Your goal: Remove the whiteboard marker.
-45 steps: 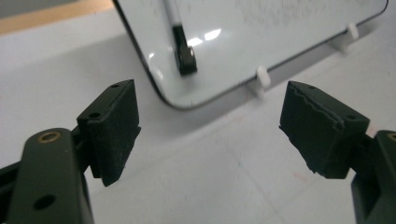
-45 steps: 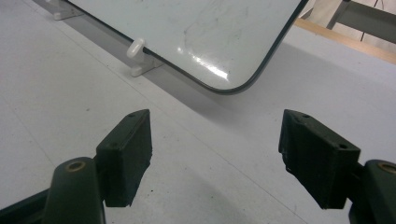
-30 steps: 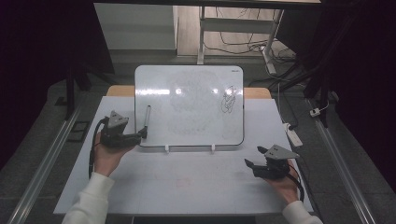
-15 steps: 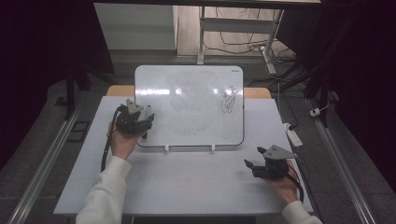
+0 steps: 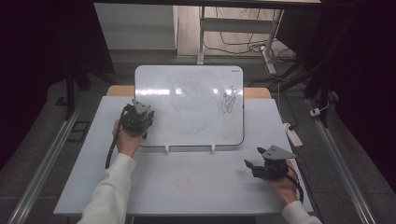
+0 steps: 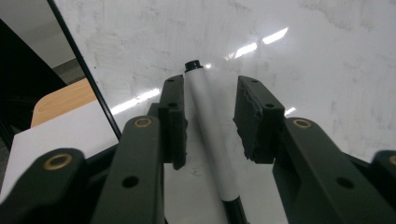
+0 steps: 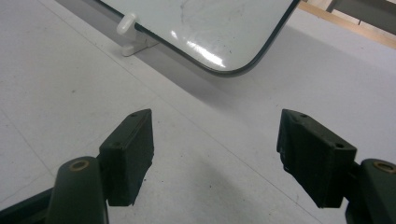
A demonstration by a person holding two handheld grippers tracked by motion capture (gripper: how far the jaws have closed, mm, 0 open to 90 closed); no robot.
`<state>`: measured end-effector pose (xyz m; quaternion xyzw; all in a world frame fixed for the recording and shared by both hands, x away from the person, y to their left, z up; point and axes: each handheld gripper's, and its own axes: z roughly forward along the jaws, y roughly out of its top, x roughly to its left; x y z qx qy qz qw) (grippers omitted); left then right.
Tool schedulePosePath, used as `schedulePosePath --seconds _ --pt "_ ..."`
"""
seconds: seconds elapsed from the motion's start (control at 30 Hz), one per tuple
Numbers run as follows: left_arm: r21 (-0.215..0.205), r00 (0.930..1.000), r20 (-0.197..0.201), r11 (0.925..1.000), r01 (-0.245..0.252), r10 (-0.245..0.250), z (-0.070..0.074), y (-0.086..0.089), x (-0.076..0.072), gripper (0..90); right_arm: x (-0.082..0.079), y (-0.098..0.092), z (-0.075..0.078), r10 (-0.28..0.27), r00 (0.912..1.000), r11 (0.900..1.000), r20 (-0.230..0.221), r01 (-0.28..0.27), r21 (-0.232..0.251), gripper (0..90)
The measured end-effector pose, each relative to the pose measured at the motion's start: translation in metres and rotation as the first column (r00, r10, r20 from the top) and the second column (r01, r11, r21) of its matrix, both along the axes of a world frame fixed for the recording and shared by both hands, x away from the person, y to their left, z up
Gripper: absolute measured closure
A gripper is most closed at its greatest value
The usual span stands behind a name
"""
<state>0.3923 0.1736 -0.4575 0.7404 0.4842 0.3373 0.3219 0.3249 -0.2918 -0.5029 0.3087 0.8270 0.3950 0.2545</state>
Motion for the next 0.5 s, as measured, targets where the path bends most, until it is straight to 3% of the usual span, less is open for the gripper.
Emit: schedulePosePath --seconds 0.2,0.5 --pt "0.047 0.9998 0.017 0.9988 -0.015 0.014 -0.002 -0.004 0.001 74.0 0.000 0.000 0.000 0.000 1.0000 1.000 0.006 0.000 -0.004 27.3" --pt "0.033 0.9996 0.015 0.9991 0.025 -0.025 -0.004 -0.011 0.000 81.3 0.000 0.000 0.000 -0.004 0.9999 1.000 0.011 0.004 -0.008 27.8"
